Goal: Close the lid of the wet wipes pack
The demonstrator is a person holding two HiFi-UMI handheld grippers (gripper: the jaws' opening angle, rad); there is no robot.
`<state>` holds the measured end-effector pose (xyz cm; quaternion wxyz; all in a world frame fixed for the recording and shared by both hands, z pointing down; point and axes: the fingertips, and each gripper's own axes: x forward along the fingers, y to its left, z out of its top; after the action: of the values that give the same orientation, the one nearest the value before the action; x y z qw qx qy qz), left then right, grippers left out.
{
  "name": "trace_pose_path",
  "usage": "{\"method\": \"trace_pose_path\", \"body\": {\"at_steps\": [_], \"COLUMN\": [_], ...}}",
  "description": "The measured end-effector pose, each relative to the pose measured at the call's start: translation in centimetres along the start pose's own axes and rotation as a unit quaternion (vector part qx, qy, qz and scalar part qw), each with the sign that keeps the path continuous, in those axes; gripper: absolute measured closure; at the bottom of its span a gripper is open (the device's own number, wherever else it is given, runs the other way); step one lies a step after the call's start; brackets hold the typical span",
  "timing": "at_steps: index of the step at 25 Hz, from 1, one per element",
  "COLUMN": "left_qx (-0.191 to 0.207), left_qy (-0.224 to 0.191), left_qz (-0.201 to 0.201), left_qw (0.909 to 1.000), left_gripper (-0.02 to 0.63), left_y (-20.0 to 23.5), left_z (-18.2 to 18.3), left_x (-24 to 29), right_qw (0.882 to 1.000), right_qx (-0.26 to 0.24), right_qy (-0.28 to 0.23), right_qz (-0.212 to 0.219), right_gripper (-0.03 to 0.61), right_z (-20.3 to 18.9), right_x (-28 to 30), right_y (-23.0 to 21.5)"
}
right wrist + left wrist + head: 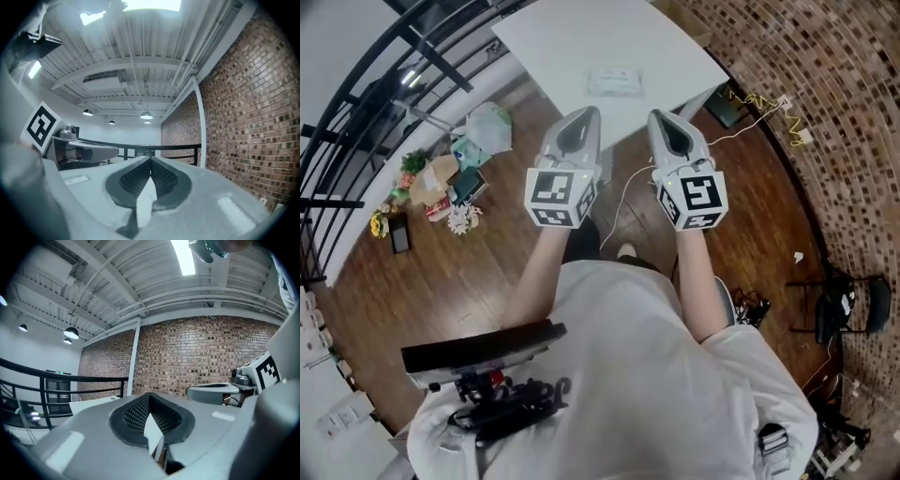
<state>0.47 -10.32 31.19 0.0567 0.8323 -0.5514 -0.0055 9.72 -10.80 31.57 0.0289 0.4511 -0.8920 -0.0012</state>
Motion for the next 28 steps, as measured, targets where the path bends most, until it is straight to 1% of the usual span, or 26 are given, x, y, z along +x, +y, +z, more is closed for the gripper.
{"method": "trace_pose_path", "body": {"at_steps": [3, 5, 10, 15, 18, 21, 25, 28], "left_qx": [0.008, 0.011, 0.015, 0.025, 0.028, 0.021, 0.024, 0.022], "left_qy": [0.012, 0.013, 0.007, -0.006, -0.002, 0.004, 0.003, 0.016], "left_qz": [0.007, 0.011, 0.004, -0.019, -0.033, -0.036, -0.042, -0.052], "left_qw": [0.9999, 0.9998, 0.9999, 0.9995, 0.9991, 0.9991, 0.9988, 0.9983], "left_gripper": [0.597, 0.597, 0.597, 0.597, 0.597, 0.597, 0.597, 0.597], "left_y": [-2.3, -3.0, -3.3, -3.4, -2.4, -0.9, -0.1, 0.4], "left_z": [-0.5, -0.2, 0.9, 2.3, 2.4, 1.9, 1.8, 1.5], "left_x": [-2.4, -3.5, -4.4, -3.5, -3.8, -4.4, -4.8, -5.2], "right_qw": [1.000, 1.000, 1.000, 1.000, 1.000, 1.000, 1.000, 1.000], "right_qx": [0.019, 0.029, 0.016, 0.009, 0.000, -0.009, -0.009, -0.013], "right_qy": [0.006, 0.011, 0.015, 0.001, -0.004, -0.004, 0.001, 0.008], "right_qz": [-0.004, -0.002, -0.005, -0.023, -0.022, -0.012, -0.017, -0.021], "right_gripper": [0.589, 0.588, 0.588, 0.588, 0.588, 0.588, 0.588, 0.588], "right_z": [-0.8, -1.0, -0.4, 0.8, 1.4, 1.5, 1.2, 1.3], "right_x": [-3.0, -4.2, -5.2, -4.2, -3.0, -2.3, -1.9, -1.6], "right_y": [0.3, 1.0, 2.7, 2.7, 4.0, 6.0, 6.8, 7.4]}}
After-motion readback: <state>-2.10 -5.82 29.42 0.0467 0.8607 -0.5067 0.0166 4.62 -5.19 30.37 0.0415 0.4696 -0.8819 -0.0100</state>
